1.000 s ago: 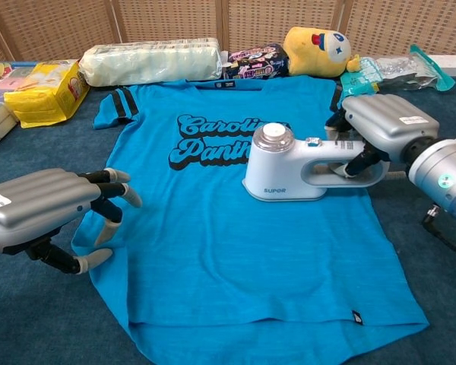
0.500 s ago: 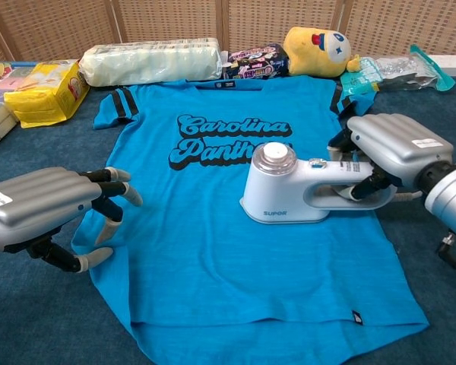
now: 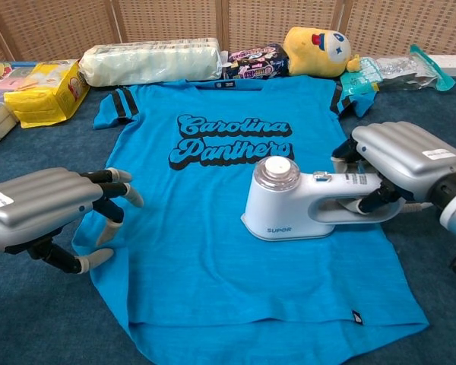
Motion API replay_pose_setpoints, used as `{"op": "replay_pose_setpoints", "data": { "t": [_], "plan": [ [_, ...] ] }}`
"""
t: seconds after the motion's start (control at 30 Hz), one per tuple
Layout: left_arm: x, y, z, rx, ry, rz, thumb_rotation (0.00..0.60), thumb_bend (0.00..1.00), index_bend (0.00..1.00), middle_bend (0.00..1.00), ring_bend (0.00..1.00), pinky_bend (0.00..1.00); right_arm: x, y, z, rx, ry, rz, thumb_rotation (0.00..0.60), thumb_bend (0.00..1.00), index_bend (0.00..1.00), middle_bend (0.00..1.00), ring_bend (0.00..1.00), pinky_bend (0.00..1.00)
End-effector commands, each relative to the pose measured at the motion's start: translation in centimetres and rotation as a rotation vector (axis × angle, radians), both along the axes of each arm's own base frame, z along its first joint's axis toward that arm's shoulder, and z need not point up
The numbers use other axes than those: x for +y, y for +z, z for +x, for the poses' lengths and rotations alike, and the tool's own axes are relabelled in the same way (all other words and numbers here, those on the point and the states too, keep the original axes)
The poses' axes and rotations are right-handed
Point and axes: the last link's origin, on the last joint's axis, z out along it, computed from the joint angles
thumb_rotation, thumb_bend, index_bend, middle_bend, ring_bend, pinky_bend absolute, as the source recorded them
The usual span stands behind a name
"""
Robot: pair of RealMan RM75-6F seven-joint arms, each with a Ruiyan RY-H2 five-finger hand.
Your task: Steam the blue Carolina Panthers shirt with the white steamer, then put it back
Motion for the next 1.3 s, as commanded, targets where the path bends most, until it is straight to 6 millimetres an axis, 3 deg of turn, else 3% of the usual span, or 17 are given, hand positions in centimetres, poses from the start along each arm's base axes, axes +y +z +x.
{"op": "replay_pose_setpoints", "data": {
  "t": [0.03, 0.87, 1.3],
  "plan": [
    [0.0, 0.0, 0.0, 0.000, 0.001, 0.000, 0.521, 0.44, 0.63, 0.21, 0.07, 0.20, -0.3, 0.0, -0.1, 0.005, -0.002, -0.003, 0.600, 0.34, 0.67, 0.69, 0.72, 0.72],
    [0.3, -0.3, -0.3, 0.006, 0.024, -0.002, 0.519, 0.44, 0.63, 0.21, 0.07, 0.20, -6.7, 0.5, -1.3, 0.068, -0.051, -0.108, 0.600, 0.34, 0.67, 0.69, 0.72, 0.71],
    [0.4, -0.3, -0.3, 0.006, 0.025, 0.002, 0.516, 0.44, 0.63, 0.21, 0.07, 0.20, -6.1, -0.7, 0.7, 0.039, -0.002, -0.073, 0.600, 0.34, 0.67, 0.69, 0.72, 0.71]
  ]
}}
